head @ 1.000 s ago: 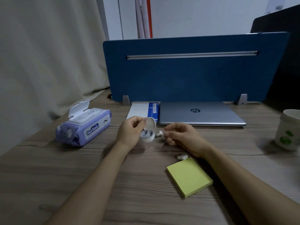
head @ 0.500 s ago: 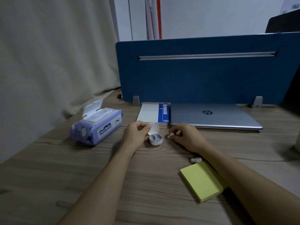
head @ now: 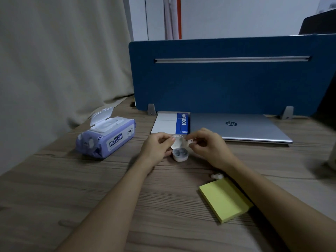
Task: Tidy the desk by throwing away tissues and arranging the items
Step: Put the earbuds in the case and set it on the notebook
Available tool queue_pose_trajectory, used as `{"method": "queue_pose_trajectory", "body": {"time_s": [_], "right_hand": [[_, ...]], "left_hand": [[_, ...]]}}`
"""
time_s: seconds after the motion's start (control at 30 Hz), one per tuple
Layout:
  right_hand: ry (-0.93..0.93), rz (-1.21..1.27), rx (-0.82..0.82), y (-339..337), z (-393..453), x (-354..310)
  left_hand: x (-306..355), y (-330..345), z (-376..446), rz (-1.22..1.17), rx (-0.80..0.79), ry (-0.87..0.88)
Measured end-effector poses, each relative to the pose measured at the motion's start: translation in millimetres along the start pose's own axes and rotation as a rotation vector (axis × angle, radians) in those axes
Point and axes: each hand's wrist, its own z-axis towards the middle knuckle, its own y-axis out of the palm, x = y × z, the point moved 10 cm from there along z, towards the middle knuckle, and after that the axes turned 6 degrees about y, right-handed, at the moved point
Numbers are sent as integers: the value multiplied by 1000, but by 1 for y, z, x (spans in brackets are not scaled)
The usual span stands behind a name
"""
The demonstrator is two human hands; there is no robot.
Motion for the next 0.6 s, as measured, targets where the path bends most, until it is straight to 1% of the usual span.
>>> {"method": "queue_pose_trajectory", "body": {"time_s": [0.1, 0.27, 0.4, 0.57, 0.6], "right_hand": [[-32, -47, -35, 7, -4, -7], [-72, -240, -95, 17, -4, -8], [-111, -268, -135, 24, -5, -13], [7, -181, -48, -4, -6, -4], [54, -173, -62, -10, -7, 1]], "left_hand": [[4, 5, -2, -4, -32, 14], [11, 6, -2, 77, -32, 80], [12, 7, -1, 124, -38, 112], [13, 1, -1, 133, -3, 113], [13, 0, -2, 123, 6, 104]]}}
